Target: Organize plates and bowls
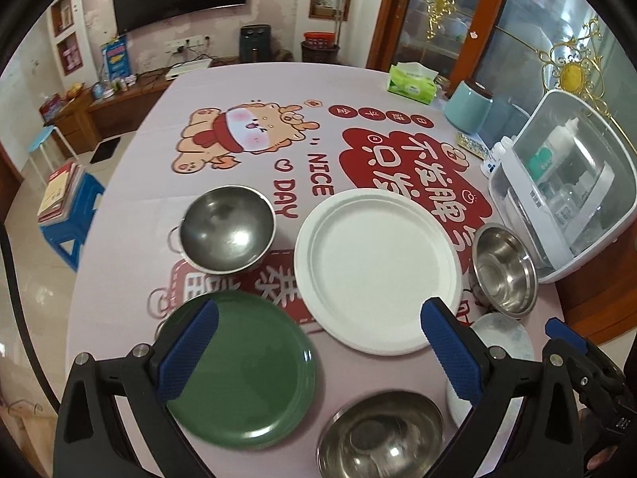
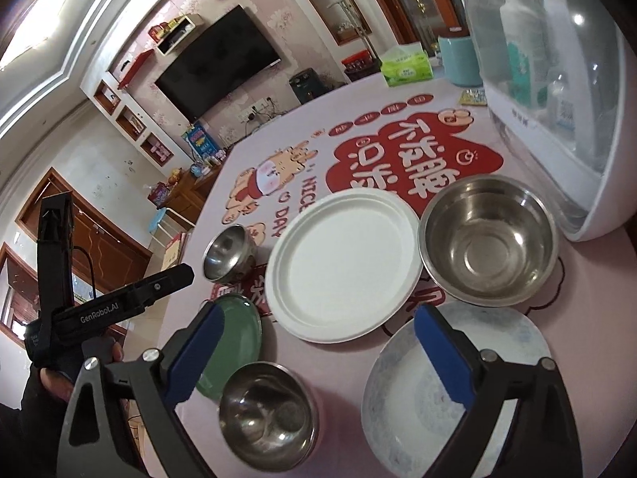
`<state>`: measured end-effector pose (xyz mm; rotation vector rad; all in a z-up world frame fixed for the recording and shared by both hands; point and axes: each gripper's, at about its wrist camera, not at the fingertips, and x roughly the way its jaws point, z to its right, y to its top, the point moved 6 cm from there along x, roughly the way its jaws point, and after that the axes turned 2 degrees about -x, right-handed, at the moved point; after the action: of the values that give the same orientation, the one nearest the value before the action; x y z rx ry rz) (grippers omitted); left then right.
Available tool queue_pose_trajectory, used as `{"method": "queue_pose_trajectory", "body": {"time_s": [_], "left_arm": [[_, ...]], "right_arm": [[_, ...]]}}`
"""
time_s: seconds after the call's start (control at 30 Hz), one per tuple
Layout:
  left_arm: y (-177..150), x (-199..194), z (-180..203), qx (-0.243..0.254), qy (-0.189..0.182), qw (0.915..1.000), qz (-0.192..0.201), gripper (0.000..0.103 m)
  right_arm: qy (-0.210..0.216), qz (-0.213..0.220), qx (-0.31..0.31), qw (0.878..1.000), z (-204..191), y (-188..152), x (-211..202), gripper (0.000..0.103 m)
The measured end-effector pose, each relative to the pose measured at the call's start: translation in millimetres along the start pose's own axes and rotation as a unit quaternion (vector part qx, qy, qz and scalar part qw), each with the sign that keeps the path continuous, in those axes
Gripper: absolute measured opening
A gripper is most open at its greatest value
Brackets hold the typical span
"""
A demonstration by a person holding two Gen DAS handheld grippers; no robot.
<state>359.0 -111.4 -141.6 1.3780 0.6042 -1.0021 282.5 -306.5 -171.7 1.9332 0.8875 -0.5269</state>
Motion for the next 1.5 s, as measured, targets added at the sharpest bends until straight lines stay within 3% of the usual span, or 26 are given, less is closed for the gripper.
{"method": "queue_pose_trajectory", "body": {"time_s": [0.17,0.4,0.77,0.87,1.1,1.5], "left_arm": [[0.7,38.3,-5.5,0.005,-0.008,0.9999,-0.014,0.096],[-4.4,90.1,-15.1,-0.022,-0.029,0.9979,-0.053,0.075],[-12.8,130.9,-12.3,-0.039,-0.039,0.9945,-0.089,0.069],[-14.7,136.9,-11.7,-0.039,-0.034,0.994,-0.096,0.062],[-16.5,146.1,-9.6,-0.043,-0.024,0.9933,-0.105,0.061],[-18.1,156.9,-3.4,-0.023,0.004,0.993,-0.115,0.06]], "right_arm": [[-0.008,-0.017,0.005,1.0,10.6,-1.5,31.4,0.091],[-0.026,-0.036,0.012,0.999,24.5,-5.8,68.6,0.079],[-0.077,-0.045,0.006,0.996,37.6,-8.1,96.1,0.067],[-0.094,-0.052,0.009,0.994,42.5,-9.5,100.4,0.066],[-0.12,-0.069,0.017,0.99,53.9,-12.4,108.7,0.056],[-0.154,-0.085,-0.016,0.984,53.3,-13.6,124.5,0.054]]}}
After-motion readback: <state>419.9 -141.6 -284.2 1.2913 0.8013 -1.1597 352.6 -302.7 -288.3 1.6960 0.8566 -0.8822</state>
